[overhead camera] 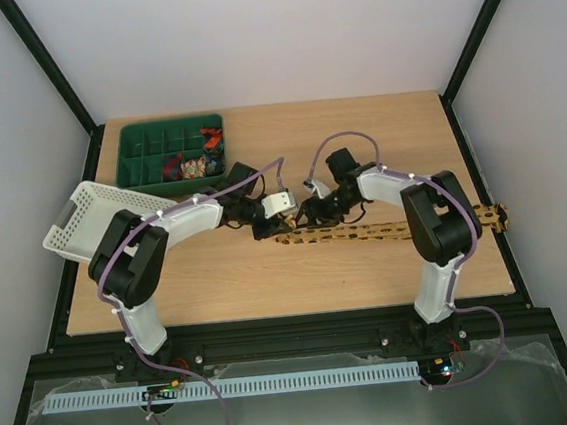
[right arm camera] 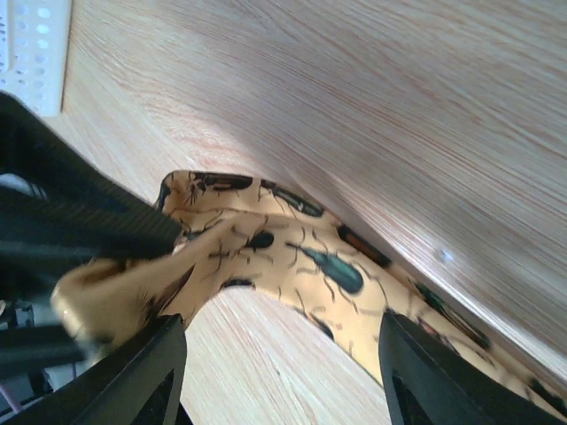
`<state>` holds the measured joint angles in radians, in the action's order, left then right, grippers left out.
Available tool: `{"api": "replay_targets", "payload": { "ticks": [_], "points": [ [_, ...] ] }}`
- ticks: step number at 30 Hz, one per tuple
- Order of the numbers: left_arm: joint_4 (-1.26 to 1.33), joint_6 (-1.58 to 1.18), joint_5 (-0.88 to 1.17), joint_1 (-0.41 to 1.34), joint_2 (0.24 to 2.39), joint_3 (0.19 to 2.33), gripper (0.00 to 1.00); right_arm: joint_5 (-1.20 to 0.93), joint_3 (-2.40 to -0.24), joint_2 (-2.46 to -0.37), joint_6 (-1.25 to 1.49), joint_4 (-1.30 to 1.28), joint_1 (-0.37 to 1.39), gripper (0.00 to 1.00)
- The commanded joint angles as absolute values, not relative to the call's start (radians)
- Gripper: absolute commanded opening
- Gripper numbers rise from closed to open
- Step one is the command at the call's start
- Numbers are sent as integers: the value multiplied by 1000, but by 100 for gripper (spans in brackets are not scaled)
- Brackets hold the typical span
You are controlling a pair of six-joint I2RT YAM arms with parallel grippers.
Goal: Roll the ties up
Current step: Roll the tie at the center of the board.
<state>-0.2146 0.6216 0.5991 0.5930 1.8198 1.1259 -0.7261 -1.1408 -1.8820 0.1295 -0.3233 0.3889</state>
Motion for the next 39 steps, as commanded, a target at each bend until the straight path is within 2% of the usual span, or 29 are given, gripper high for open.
{"api": "replay_targets", "payload": {
  "ticks": [1, 12, 15, 18, 20, 26, 30, 35, 36, 39],
  "points": [
    [-201, 617, 604, 605, 1831, 1142, 30, -782, -1105, -1811, 90, -423, 354, 61],
    [-198, 633, 596, 633, 1853, 1166, 31, -951, -1046, -1732, 219, -295, 310, 54],
    [-191, 620, 592, 639, 1873, 1181, 32, -948, -1036, -1749, 231, -288, 314, 48],
    [-181, 610, 591, 651, 1889, 1195, 32, -930, -1022, -1755, 234, -263, 323, 37],
    [-174, 604, 589, 658, 1903, 1205, 32, -921, -1026, -1771, 228, -258, 327, 34],
    [-157, 590, 593, 674, 1925, 1221, 31, -889, -1051, -1825, 227, -247, 330, 34],
    [-145, 582, 594, 680, 1931, 1224, 31, -870, -1053, -1854, 222, -253, 336, 41],
    [-130, 571, 594, 683, 1938, 1226, 30, -879, -1054, -1868, 241, -233, 347, 41],
    [-127, 568, 594, 683, 1940, 1227, 30, -887, -1056, -1873, 245, -230, 350, 38],
    [-133, 567, 591, 687, 1950, 1235, 30, -898, -1054, -1870, 248, -218, 353, 16]
  ]
}}
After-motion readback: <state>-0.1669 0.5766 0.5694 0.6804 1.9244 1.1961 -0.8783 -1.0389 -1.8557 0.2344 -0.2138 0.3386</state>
